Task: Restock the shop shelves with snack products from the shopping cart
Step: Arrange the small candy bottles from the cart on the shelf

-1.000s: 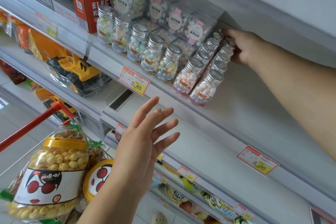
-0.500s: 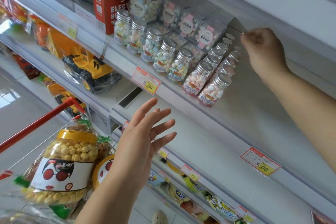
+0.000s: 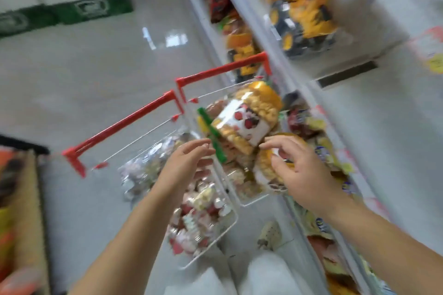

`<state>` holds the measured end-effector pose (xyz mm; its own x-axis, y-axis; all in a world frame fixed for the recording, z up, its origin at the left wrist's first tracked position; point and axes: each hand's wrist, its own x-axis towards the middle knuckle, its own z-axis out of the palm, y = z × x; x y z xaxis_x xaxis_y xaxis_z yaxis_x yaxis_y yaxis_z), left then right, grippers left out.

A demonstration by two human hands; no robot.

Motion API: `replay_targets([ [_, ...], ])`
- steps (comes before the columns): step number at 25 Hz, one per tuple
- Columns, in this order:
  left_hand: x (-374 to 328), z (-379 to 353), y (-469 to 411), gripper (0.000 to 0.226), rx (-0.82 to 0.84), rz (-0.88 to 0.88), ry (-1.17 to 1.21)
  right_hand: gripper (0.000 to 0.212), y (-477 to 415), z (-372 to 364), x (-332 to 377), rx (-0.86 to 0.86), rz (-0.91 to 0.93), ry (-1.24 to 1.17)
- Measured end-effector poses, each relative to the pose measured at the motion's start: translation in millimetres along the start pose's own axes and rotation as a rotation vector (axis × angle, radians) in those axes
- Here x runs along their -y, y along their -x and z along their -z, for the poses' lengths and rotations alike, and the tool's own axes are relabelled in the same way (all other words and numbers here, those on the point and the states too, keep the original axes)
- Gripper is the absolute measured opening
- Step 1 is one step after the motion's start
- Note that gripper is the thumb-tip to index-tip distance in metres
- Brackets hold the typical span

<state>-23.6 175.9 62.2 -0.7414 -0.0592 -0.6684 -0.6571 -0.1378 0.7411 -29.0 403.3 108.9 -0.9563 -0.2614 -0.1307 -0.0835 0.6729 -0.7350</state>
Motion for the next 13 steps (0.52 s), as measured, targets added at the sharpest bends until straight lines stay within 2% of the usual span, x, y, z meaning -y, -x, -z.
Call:
replay_targets([
  [2,40.8,56.6,2.9,0.019,-0.196,0.080,0.051,0.029,-19.0,-65.1,-3.1,0.227,-0.087,0.001],
  [5,98.2,111.2,8.6,0.019,-0.385,0.192,0.105,0.032,-39.4,-142.2,-7.6,0.420,-0.200,0.022],
  [10,167.6,138.7,0.8,0.020,-0.472,0.288,0.237,0.032,-66.3,-244.1,-25.5,0.646,-0.180,0.264],
  [13,201.3,135.1,-8.6,0.020,-0.485,0.339,0.258,0.048,-66.5,-290.7,-36.2,0.808,-0.070,0.579],
])
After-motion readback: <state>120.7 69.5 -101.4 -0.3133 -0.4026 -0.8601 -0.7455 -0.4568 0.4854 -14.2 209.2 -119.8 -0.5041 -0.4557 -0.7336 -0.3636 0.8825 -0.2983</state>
